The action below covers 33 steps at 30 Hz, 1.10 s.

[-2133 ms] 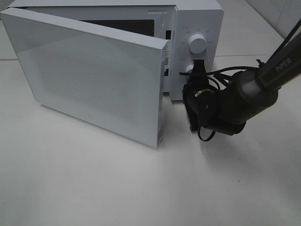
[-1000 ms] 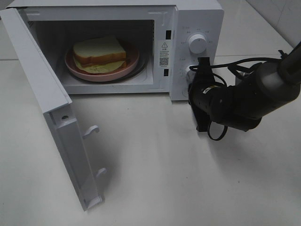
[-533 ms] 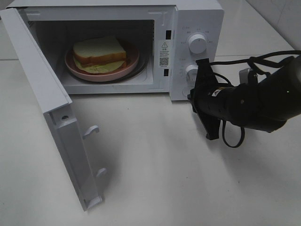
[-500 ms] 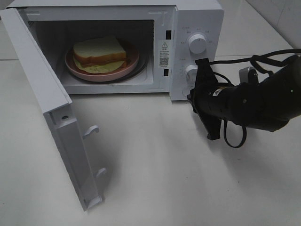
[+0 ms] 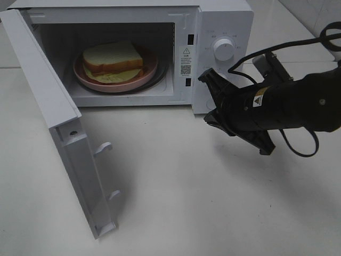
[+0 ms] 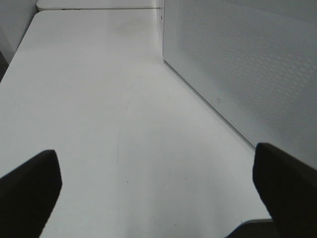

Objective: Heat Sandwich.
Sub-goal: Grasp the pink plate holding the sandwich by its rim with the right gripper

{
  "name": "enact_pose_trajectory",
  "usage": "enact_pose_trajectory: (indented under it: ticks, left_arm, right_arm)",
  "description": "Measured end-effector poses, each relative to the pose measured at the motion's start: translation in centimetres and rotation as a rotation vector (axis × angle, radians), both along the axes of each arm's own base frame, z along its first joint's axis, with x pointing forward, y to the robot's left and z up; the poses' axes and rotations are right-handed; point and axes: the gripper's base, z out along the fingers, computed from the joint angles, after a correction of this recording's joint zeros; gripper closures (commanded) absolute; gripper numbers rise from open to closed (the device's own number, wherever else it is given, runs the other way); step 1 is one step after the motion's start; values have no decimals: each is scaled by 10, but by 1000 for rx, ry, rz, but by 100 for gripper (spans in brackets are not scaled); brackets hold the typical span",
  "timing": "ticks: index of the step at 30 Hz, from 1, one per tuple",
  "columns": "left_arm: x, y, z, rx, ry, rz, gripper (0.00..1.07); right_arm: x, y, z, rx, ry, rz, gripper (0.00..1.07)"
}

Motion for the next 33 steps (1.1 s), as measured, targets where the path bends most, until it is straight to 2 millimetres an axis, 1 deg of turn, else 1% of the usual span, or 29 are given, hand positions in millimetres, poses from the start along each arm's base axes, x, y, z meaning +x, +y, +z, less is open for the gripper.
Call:
enact_pose_trajectory:
  ticks: [1, 5, 6, 8, 9, 10, 13, 14, 15, 18, 19, 20, 21, 22, 23, 24, 26, 27, 28, 29, 30, 31, 32, 33]
  left_arm:
    - [0, 0, 0, 0, 0, 0, 9]
    - [0, 0, 0, 0, 0, 0, 9]
    - [0, 0, 0, 0, 0, 0, 9]
    - [0, 0, 0, 0, 0, 0, 9]
    - [0, 0, 0, 0, 0, 0, 9]
    - [0, 0, 0, 0, 0, 0, 9]
    - [0, 0, 0, 0, 0, 0, 9]
    - [0, 0, 0, 0, 0, 0, 9]
    - [0, 0, 0, 0, 0, 0, 9]
    - [0, 0, 0, 0, 0, 0, 9]
    - [0, 0, 0, 0, 0, 0, 9]
    - [0, 0, 0, 0, 0, 0, 9]
    - [0, 0, 0, 0, 0, 0, 9]
    - [0, 0, 0, 0, 0, 0, 9]
    - [0, 0, 0, 0, 0, 0, 9]
    - [0, 0, 0, 0, 0, 0, 9]
    - [0, 0, 0, 0, 0, 0, 9]
    - [0, 0, 0, 0, 0, 0, 9]
    - [0, 0, 0, 0, 0, 0, 9]
    - [0, 0, 0, 0, 0, 0, 9]
    - [0, 0, 0, 0, 0, 0, 9]
    - [0, 0, 0, 0, 0, 0, 9]
    - [0, 0, 0, 0, 0, 0, 9]
    - [0, 0, 0, 0, 0, 0, 9]
  right_arm:
    - [-5, -3, 5, -61, 7, 58, 104]
    - [-11, -6, 12, -152, 21, 147, 104]
    - [-13, -6, 16, -213, 39, 210, 104]
    - [-13, -6, 22, -277, 54, 284, 104]
    - [-13, -6, 22, -277, 54, 284, 104]
    - [-13, -5, 26, -335, 68, 356, 104]
    - [-12, -4, 34, -416, 93, 468, 104]
    - [-12, -4, 34, -416, 93, 468, 104]
    - [-11, -3, 39, -468, 103, 549, 104]
    - [-10, -2, 48, -542, 111, 677, 103]
    - [-10, -2, 48, -542, 111, 677, 103]
    - [-10, -2, 53, -589, 107, 766, 102]
    - [-10, -1, 56, -615, 103, 817, 102]
    - [-11, -2, 57, -635, 103, 859, 101]
    - [-11, -2, 57, -635, 103, 859, 101]
    - [-11, -2, 61, -682, 98, 963, 100]
    - [-12, -2, 65, -721, 89, 1059, 99]
    - [-14, -3, 67, -762, 84, 1173, 98]
    - [-14, -3, 67, -762, 84, 1173, 98]
    - [-15, -3, 68, -778, 83, 1222, 97]
    - [-16, -4, 69, -797, 78, 1282, 97]
    - [-18, -5, 70, -833, 60, 1408, 97]
    - [-18, -5, 70, -833, 60, 1408, 97]
    - [-20, -5, 70, -849, 50, 1470, 96]
